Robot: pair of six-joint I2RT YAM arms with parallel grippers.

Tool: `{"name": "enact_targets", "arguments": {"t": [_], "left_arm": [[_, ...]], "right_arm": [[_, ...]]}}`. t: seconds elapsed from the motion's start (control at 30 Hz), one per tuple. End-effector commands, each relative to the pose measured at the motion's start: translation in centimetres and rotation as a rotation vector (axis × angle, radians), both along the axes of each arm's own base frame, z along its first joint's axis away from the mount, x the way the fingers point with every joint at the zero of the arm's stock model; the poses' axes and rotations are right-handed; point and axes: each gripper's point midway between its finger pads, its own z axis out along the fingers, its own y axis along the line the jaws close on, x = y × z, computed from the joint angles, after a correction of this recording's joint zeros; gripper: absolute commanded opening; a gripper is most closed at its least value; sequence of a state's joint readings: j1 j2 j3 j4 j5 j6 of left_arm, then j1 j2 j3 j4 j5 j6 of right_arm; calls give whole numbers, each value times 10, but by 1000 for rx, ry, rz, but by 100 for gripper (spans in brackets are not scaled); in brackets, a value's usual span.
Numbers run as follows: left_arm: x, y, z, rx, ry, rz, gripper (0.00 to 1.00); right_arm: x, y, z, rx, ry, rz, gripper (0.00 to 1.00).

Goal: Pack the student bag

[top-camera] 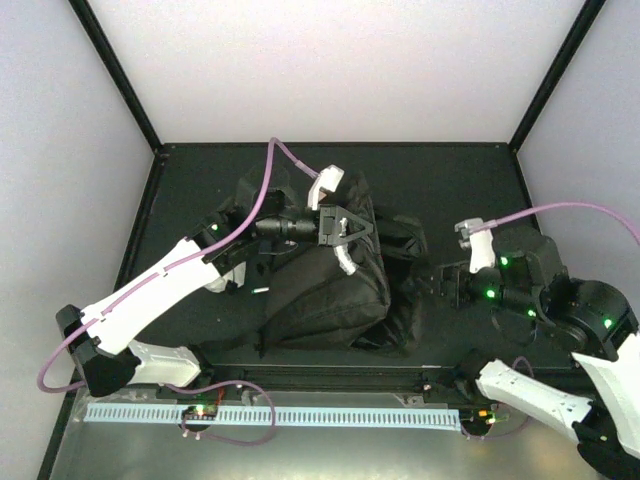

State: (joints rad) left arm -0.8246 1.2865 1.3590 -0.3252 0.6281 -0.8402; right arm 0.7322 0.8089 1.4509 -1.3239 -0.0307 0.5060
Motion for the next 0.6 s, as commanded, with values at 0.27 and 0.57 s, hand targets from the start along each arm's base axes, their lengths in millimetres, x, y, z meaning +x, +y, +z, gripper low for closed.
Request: {"name": "enact_targets", "arguments": {"t": [0.27, 0.57], "left_arm": [[-2, 15, 66, -127, -201, 25, 9], [-6, 39, 91, -134, -253, 70, 9]], "right_arm": [[-22, 33, -53, 136, 215, 101, 78], [0, 76, 4, 350, 78, 204, 10]]}}
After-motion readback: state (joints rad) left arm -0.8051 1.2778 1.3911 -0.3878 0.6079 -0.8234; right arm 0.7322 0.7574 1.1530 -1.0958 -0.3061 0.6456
